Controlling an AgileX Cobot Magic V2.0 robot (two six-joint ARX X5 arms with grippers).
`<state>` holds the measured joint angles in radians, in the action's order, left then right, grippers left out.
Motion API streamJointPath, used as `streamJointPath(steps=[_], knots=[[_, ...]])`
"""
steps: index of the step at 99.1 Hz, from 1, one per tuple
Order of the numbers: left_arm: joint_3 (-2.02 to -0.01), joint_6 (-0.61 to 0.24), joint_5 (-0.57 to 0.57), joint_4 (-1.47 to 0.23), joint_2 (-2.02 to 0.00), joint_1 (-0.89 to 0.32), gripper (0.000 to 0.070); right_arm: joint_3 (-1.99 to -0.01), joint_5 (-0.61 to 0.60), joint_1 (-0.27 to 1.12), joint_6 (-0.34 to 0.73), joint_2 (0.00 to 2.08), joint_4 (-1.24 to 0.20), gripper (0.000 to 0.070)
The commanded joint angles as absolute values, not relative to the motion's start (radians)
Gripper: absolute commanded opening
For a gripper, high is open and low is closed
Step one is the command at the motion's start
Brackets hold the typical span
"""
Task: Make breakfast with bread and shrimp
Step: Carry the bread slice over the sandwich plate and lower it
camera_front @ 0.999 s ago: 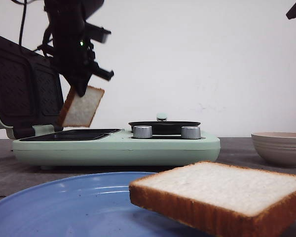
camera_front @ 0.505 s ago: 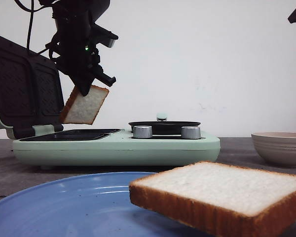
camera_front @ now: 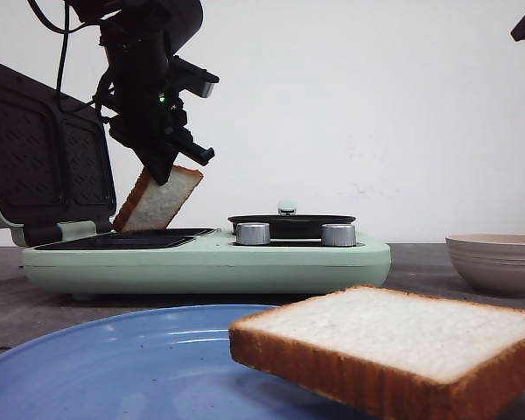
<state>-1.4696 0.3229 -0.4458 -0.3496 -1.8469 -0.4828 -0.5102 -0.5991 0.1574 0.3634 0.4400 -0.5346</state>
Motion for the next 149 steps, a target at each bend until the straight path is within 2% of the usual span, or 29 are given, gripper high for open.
streamJointPath(steps=[1, 22, 67, 83, 84, 87, 90, 100, 116, 121, 130, 134, 149], knots=[[-1.497, 0.326, -0.444, -0.337, -1.867, -0.490, 0.0028, -0.528, -0.598, 0.162, 0.351, 0.443, -0.528, 0.0390], [-1.497, 0.334, -0.509, -0.305, -1.867, -0.490, 0.0019, -0.528, -0.598, 0.162, 0.351, 0.442, -0.533, 0.0390], [-1.497, 0.341, -0.504, -0.306, -1.867, -0.479, 0.0012, -0.528, -0.594, 0.162, 0.332, 0.443, -0.533, 0.0390], [-1.497, 0.342, -0.470, -0.307, -1.875, -0.474, 0.0013, -0.528, -0.593, 0.162, 0.331, 0.443, -0.532, 0.0390], [-1.497, 0.340, -0.428, -0.307, -1.879, -0.474, 0.0038, -0.528, -0.593, 0.162, 0.327, 0.443, -0.532, 0.0390], [-1.497, 0.340, -0.418, -0.307, -1.879, -0.474, 0.0047, -0.528, -0.593, 0.162, 0.325, 0.443, -0.532, 0.0390], [-1.497, 0.340, -0.417, -0.307, -1.879, -0.474, 0.0064, -0.528, -0.591, 0.162, 0.324, 0.443, -0.533, 0.0390], [-1.497, 0.339, -0.418, -0.308, -1.879, -0.476, 0.0208, -0.528, -0.578, 0.162, 0.324, 0.443, -0.533, 0.0390], [-1.497, 0.339, -0.418, -0.308, -1.879, -0.477, 0.0349, -0.528, -0.575, 0.162, 0.324, 0.443, -0.533, 0.0390], [-1.497, 0.339, -0.419, -0.307, -1.879, -0.478, 0.0430, -0.528, -0.576, 0.162, 0.324, 0.442, -0.533, 0.0390], [-1.497, 0.339, -0.419, -0.302, -1.879, -0.478, 0.0636, -0.528, -0.576, 0.162, 0.324, 0.442, -0.533, 0.0390], [-1.497, 0.336, -0.422, -0.297, -1.879, -0.478, 0.0686, -0.528, -0.576, 0.162, 0.324, 0.442, -0.533, 0.0390], [-1.499, 0.327, -0.459, -0.284, -1.878, -0.489, 0.0700, -0.528, -0.576, 0.162, 0.324, 0.442, -0.533, 0.0390]])
